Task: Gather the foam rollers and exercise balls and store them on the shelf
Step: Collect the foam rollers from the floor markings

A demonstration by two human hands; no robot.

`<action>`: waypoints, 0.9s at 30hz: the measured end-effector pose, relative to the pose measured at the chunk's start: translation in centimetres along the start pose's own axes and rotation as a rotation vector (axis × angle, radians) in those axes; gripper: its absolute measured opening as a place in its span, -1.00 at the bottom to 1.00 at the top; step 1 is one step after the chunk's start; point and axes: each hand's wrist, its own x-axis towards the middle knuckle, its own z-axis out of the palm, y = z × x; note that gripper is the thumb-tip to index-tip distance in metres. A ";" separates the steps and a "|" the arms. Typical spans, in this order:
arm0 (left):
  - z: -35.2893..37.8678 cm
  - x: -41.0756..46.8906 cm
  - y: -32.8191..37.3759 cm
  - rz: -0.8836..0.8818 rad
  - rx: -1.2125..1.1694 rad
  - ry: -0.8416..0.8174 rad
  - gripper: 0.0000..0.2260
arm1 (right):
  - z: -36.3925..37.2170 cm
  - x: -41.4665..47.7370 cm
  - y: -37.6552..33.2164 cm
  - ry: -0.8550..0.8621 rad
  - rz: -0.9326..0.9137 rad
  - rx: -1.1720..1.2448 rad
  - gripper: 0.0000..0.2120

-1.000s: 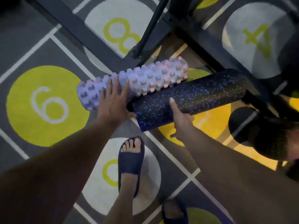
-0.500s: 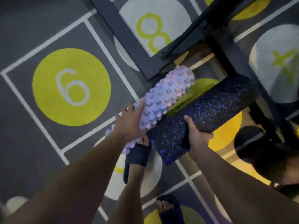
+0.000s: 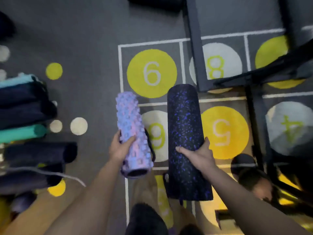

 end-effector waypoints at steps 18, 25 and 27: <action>-28.1 8.0 -25.1 -0.367 -0.602 0.641 -0.19 | 40.1 -6.3 -20.2 -0.221 -0.507 -0.917 0.40; -45.2 19.1 -33.4 -0.422 -0.623 0.785 -0.14 | 64.4 -11.8 -32.6 -0.239 -0.756 -1.198 0.39; -50.1 21.4 -35.8 -0.477 -0.560 0.788 -0.07 | 71.3 -13.9 -35.2 -0.213 -0.828 -1.256 0.40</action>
